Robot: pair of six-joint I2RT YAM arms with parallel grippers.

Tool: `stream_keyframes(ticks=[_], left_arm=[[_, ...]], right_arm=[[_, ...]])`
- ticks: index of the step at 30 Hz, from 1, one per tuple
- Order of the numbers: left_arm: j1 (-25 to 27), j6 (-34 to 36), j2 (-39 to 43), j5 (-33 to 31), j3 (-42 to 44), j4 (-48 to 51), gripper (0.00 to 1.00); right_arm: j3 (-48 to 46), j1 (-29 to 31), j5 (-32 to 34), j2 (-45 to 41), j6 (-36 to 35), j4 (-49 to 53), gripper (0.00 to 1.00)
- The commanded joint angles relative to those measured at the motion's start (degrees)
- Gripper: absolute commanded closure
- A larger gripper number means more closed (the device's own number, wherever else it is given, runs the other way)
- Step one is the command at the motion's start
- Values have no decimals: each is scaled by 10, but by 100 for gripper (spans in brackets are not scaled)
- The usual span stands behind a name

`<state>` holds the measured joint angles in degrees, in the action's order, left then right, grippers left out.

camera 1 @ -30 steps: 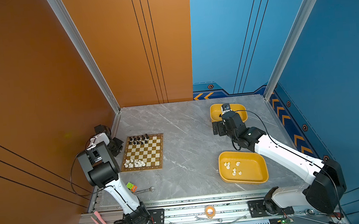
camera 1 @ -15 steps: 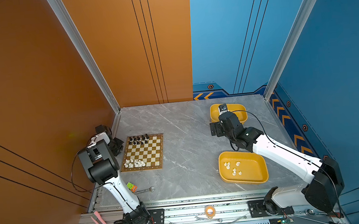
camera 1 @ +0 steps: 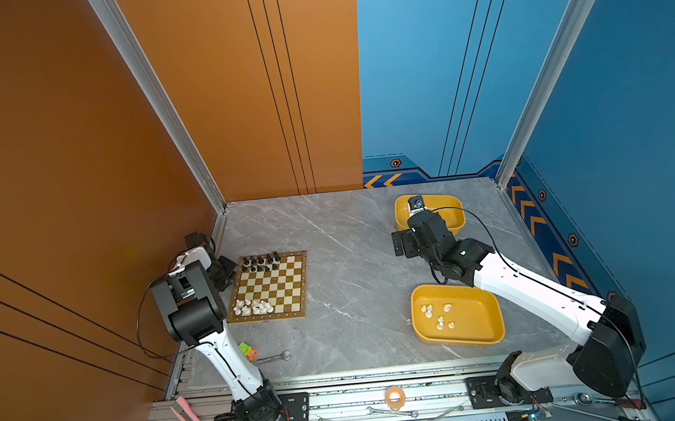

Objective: Set up the chess pieces on the board

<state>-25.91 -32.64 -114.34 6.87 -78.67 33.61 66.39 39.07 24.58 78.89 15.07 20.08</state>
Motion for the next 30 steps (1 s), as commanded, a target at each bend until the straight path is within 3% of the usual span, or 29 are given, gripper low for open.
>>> stream_keyframes(ticks=[1,20,30], left_arm=[[14,-10,-8,17,15,2,87],[70,-44,44,15,109,-25,92],[132,-73,61,10,138,-42,93]], right_arm=[[3,4,19,-7,0,16,0],[-50,4,18,-100,-6,27,0],[-87,2,20,-161,7,55,0]])
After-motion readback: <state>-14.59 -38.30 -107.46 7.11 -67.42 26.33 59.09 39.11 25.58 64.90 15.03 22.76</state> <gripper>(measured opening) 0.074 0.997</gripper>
